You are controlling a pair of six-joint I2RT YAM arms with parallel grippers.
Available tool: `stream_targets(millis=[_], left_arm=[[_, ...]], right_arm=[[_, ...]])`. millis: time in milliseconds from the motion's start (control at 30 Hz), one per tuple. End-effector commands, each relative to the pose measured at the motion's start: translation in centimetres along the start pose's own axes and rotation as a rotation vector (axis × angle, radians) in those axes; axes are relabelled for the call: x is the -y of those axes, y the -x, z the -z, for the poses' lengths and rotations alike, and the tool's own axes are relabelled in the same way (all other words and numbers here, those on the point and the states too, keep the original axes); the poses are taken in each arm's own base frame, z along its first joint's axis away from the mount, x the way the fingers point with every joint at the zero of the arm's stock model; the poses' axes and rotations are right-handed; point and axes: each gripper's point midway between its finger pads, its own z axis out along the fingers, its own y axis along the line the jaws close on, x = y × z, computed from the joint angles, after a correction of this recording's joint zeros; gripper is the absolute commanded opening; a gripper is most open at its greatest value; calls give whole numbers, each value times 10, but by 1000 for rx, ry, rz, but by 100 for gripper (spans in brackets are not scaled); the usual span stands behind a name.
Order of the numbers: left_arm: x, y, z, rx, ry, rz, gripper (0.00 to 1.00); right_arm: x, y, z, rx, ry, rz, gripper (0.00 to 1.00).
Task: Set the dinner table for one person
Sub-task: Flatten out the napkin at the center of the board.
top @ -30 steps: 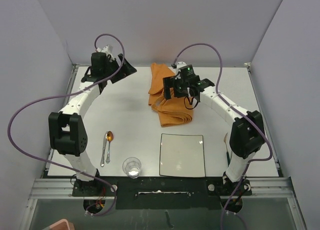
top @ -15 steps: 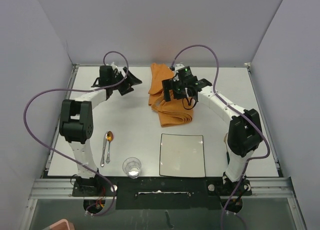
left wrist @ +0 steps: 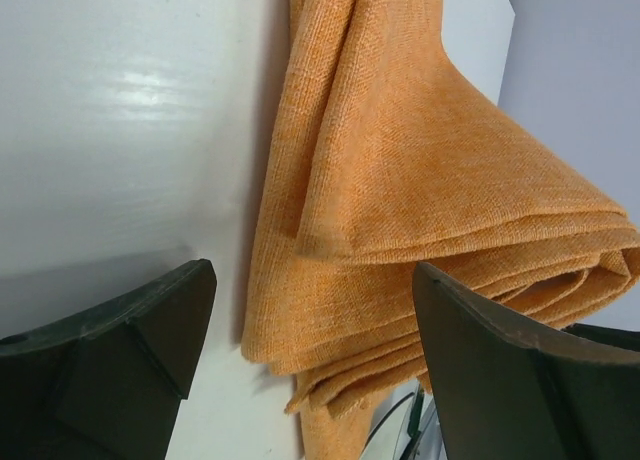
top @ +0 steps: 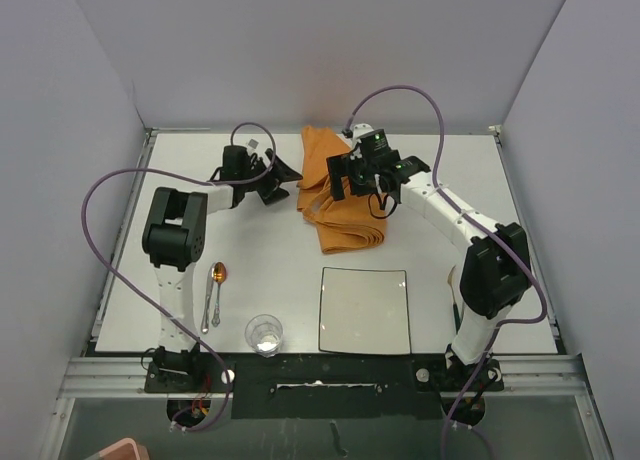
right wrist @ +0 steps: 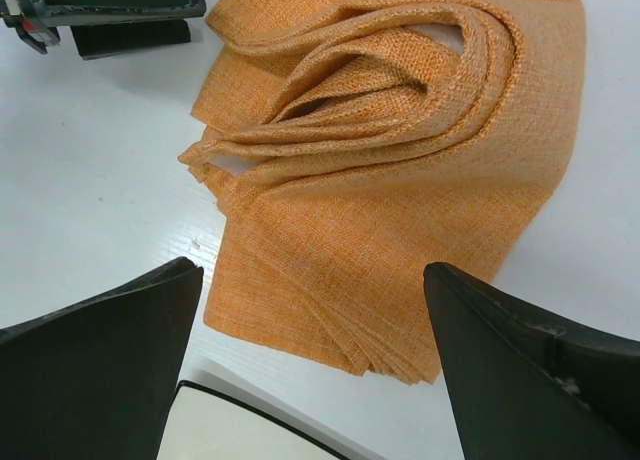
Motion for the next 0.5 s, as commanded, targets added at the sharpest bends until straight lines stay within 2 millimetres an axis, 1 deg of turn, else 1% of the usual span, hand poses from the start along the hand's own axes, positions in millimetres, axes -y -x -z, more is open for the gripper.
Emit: stream_targets(millis=[0, 233, 400, 467], left_arm=[[19, 13, -16, 22, -88, -25, 79], [20, 11, -26, 18, -104, -12, 78], [21, 8, -32, 18, -120, 10, 78], [20, 7, -35, 14, -118, 14, 78]], right_arm=[[-6, 13, 5, 37, 22, -17, 99], [-15, 3, -18, -17, 49, -95, 99], [-29, -2, -40, -56, 87, -129, 100], [-32, -3, -44, -63, 93, -128, 100]])
